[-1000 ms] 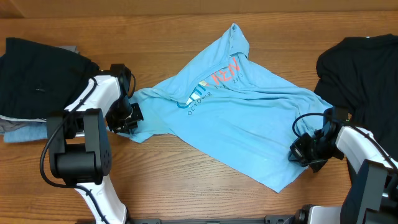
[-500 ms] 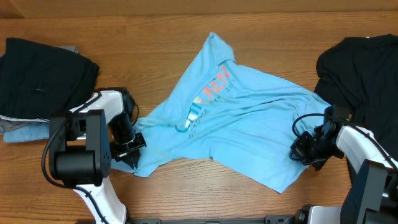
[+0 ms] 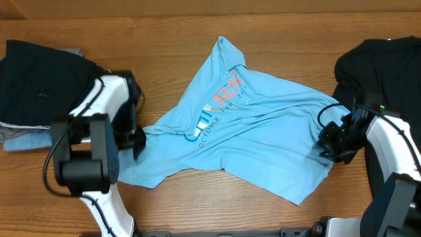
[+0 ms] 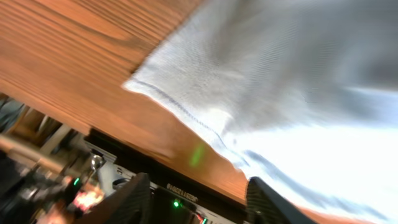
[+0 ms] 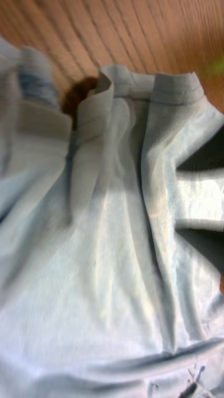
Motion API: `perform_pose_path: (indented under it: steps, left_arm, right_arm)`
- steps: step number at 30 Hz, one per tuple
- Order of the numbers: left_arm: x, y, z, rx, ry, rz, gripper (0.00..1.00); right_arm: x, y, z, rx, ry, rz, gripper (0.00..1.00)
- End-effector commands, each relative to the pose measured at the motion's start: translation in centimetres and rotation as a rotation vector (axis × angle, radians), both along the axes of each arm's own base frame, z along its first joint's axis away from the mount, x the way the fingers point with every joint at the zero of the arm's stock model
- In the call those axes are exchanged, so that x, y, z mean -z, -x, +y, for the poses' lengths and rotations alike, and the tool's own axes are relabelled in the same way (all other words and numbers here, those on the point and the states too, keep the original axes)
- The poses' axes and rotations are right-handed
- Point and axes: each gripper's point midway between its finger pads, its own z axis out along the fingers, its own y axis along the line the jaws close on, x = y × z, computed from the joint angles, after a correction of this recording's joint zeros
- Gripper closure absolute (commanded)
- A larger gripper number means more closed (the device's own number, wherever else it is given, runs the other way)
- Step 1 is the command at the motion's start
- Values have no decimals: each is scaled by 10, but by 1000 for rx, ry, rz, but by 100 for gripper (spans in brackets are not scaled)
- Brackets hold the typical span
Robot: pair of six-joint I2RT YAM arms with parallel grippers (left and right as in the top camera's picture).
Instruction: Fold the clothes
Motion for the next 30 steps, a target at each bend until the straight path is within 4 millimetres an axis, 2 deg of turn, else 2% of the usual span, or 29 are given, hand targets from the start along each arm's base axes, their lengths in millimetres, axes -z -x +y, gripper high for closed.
perform_pose_path:
  steps: [1, 2, 5, 7, 8, 11, 15, 18, 21, 24, 26, 30]
  left_arm:
    - [-68, -52, -19, 61, 108, -305, 36]
    - [-82, -70, -34, 113, 206, -393, 28]
    - [-114, -122, -84, 304, 484, -649, 18]
    - [-124, -148, -107, 394, 567, -775, 9]
    - [-128, -164, -115, 431, 566, -842, 9]
    - [-131, -194, -146, 525, 585, -959, 10]
    - [-131, -218, -194, 658, 572, -1059, 10]
    - [-120, -235, -224, 757, 454, -1111, 11]
    - [-92, -245, -251, 836, 315, -1114, 11]
    - [-56, -251, -263, 855, 186, -1090, 11]
    - [-35, -253, -277, 866, 205, -1081, 12]
    - [-5, -261, -280, 802, 170, -1083, 15]
  right_arm:
    - [-6, -8, -4, -9, 14, -27, 16]
    - [-6, -9, -5, -9, 16, -33, 0]
    - [-6, -12, -5, -9, 19, -44, 0]
    - [-6, -12, -5, -9, 19, -43, 0]
    - [-6, -12, -5, -9, 19, -44, 0]
    - [-6, -12, -5, -9, 19, -44, 0]
    - [-6, -12, -5, -9, 19, -44, 0]
    - [-6, -12, -5, -9, 19, -44, 0]
    - [-6, -12, -5, -9, 19, -44, 0]
    - [-6, -12, -5, -9, 19, -44, 0]
    - [-6, -12, -5, -9, 19, -44, 0]
    - [-6, -12, -5, -9, 19, -44, 0]
